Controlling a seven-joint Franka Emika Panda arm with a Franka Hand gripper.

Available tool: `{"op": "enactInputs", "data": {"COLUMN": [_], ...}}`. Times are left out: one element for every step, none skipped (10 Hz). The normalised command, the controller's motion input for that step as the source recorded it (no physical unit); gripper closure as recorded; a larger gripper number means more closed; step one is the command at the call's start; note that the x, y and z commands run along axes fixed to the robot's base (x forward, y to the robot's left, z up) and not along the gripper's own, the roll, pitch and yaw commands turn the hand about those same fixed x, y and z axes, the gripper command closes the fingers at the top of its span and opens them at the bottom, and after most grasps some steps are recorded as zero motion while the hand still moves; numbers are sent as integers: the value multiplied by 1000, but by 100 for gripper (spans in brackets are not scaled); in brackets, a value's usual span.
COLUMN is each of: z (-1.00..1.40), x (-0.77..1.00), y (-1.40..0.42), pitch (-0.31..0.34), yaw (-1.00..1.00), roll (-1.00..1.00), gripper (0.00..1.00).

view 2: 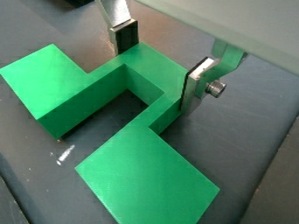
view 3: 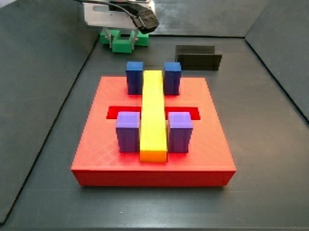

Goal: Pick up the green object. Move up. Place the green object on the fixture. Regrasp the green object. Move to above the board. Insert the green object.
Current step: Pick up the green object, then move up.

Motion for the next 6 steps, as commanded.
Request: {"op": "enactInputs", "data": {"z": [0,0,0,0,0,833], "x": [0,0,0,0,0,0], "y": [0,0,0,0,0,0], "pitch": [0,0,0,0,0,0], "yaw": [0,0,0,0,0,0], "roll": [0,0,0,0,0,0], "gripper": [100,100,100,100,100,100]}}
